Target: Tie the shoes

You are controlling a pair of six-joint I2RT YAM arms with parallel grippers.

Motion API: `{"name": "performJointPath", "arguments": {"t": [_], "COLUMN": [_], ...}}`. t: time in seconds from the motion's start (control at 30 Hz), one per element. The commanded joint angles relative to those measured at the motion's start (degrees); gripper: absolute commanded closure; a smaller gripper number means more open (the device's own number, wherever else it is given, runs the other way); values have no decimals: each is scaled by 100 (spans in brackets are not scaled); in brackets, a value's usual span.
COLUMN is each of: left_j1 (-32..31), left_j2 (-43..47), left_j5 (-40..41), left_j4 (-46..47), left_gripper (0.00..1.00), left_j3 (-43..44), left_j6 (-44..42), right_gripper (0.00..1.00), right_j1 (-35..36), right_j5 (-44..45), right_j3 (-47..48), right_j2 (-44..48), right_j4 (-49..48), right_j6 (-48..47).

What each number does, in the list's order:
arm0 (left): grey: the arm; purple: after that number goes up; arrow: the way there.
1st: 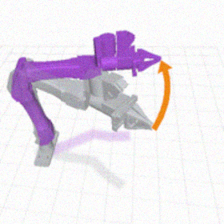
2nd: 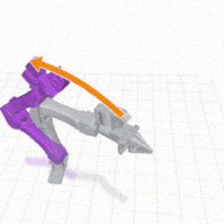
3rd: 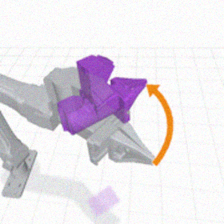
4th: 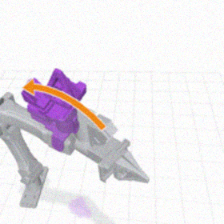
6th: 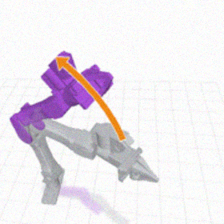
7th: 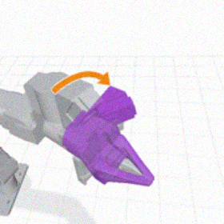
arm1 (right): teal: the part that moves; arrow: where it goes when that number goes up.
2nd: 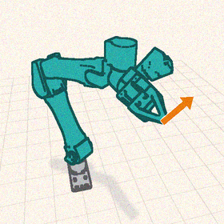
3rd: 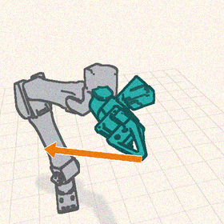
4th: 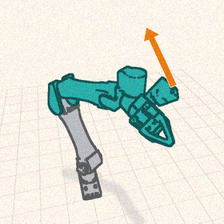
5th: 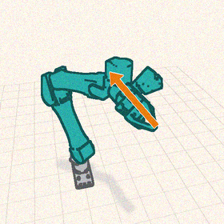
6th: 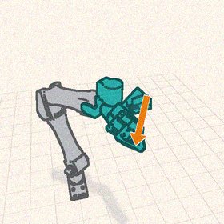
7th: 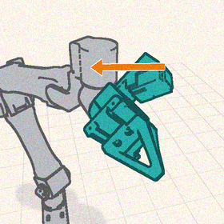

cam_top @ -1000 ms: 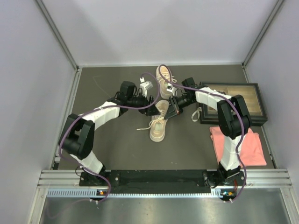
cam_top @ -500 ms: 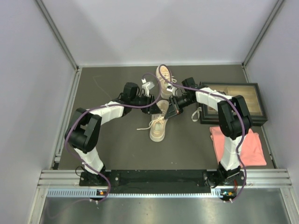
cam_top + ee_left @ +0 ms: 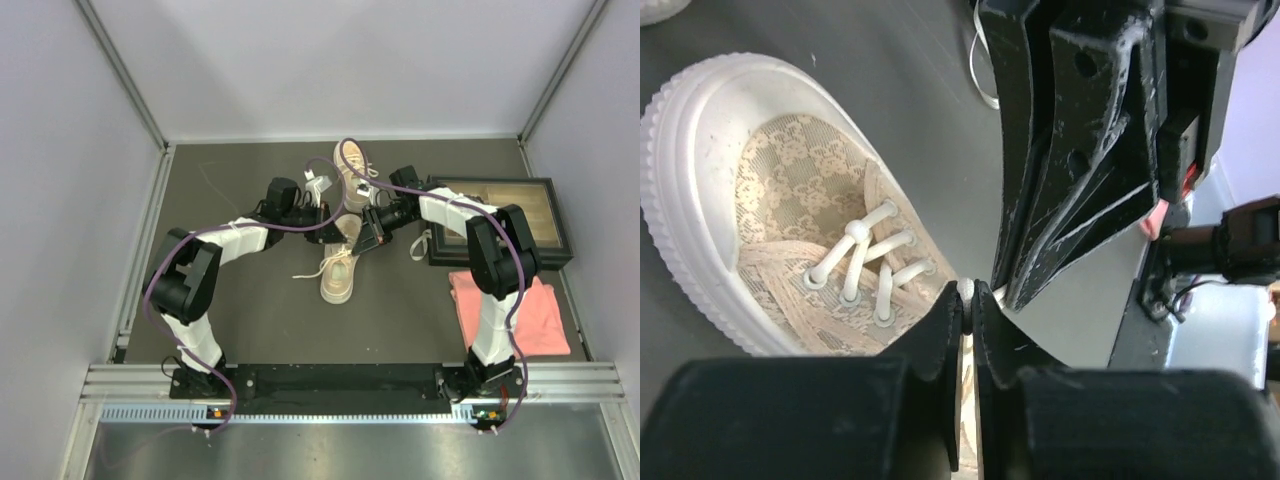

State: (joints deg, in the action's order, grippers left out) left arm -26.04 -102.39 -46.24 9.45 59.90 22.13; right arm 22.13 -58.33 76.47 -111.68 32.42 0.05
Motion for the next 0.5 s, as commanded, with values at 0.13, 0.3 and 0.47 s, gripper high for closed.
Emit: {"name": "performJointPath", "arguments": {"t": [0.13, 0.3, 0.47], "left_j1": [152, 319, 459], "left_j2": [228, 325, 413], "left_j5": [80, 361, 589], "left_j4": [654, 558, 488], "left_gripper": [100, 100, 100], "left_j3": [-66, -92, -154], "left_j6": [283, 248, 230], "right_gripper": [100, 100, 100], "right_j1": [81, 2, -130], "right_j5": [172, 304, 427], "right_j3": [-325, -606, -703], "right_j2": [506, 656, 709], "right_j4": [-96, -96, -35], "right_j6": [-111, -93, -155]}}
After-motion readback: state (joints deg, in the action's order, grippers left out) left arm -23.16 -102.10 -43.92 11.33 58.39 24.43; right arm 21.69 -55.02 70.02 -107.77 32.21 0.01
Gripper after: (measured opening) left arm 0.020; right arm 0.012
